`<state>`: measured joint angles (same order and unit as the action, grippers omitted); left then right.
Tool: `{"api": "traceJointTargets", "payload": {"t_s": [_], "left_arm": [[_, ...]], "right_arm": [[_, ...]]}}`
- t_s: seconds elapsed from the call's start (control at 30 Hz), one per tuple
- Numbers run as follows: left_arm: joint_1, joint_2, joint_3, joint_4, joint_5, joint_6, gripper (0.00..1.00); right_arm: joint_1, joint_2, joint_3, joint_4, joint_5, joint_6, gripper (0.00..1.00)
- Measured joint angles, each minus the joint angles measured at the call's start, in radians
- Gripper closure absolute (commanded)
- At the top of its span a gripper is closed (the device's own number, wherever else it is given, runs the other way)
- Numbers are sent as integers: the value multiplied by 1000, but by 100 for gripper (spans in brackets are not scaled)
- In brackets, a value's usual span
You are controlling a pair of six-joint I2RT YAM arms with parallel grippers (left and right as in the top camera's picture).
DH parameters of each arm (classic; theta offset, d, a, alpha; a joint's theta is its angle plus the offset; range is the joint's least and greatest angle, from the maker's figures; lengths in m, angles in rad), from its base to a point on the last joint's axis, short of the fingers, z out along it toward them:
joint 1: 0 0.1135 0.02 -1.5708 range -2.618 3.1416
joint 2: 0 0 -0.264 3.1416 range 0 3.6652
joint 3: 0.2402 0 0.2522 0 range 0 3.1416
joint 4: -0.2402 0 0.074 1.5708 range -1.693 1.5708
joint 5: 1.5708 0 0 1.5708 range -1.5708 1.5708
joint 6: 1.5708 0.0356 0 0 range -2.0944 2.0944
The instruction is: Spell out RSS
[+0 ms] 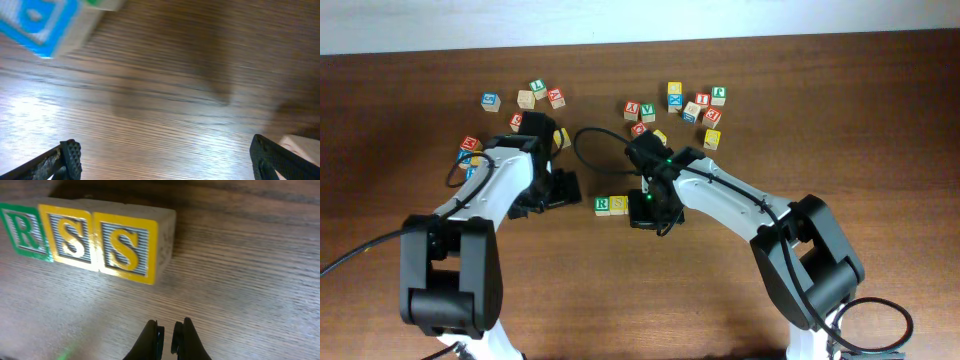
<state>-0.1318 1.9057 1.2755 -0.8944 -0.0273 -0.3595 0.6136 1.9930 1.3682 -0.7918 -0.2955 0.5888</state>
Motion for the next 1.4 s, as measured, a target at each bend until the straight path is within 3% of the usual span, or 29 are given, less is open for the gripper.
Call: {"api": "traceJointTargets", "payload": {"t_s": [0.4,1.4], "left_arm": [[159,0,0,-47,-11,0,1],[161,0,0,-52,-11,0,1]], "right_arm": [[3,10,0,35,4,14,96],[5,56,2,116,7,15,96]]}}
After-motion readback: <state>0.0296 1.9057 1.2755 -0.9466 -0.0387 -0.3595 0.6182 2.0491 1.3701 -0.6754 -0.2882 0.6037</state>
